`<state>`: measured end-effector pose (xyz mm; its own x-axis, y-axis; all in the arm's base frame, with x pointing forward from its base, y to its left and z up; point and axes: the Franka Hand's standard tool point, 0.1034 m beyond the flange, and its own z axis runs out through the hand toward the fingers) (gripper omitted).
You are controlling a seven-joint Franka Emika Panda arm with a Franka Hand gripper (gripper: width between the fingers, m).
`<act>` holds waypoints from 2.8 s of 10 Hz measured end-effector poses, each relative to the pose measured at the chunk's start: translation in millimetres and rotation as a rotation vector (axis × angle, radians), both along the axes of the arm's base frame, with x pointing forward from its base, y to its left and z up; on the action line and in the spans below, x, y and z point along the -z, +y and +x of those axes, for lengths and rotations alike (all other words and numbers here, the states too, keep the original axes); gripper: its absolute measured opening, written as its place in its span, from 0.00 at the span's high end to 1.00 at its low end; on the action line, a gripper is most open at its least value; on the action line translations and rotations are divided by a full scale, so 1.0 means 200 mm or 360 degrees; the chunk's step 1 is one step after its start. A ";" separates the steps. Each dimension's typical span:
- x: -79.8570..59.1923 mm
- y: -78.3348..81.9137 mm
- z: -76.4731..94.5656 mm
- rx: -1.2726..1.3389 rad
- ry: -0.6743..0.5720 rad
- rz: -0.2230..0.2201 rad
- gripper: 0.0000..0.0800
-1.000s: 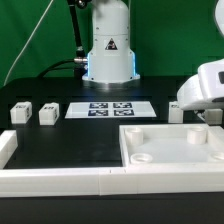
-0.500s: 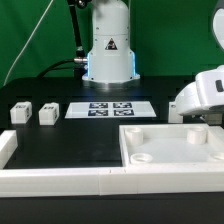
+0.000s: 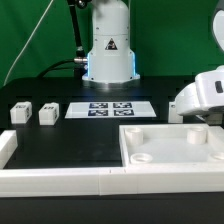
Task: Assemble one leg
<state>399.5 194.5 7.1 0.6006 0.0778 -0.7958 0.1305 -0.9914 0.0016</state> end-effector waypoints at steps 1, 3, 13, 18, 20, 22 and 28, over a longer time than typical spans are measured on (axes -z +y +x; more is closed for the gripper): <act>0.00 0.00 0.00 0.0000 0.0000 0.0000 0.64; 0.00 0.00 0.00 0.0000 0.0000 0.0000 0.64; -0.36 -0.03 0.21 0.0034 -0.0499 0.0105 0.64; -0.47 -0.17 0.31 -0.0087 -0.1230 0.0248 0.64; -0.56 -0.17 0.37 -0.0071 -0.1551 0.0290 0.64; -0.56 -0.11 0.28 -0.0078 -0.1794 0.0376 0.64; -0.49 -0.17 0.50 -0.0247 -0.1927 0.0504 0.64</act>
Offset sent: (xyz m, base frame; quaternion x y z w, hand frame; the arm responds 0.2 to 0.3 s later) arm 0.0000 0.0000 0.0000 0.0000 0.0000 0.0000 1.0000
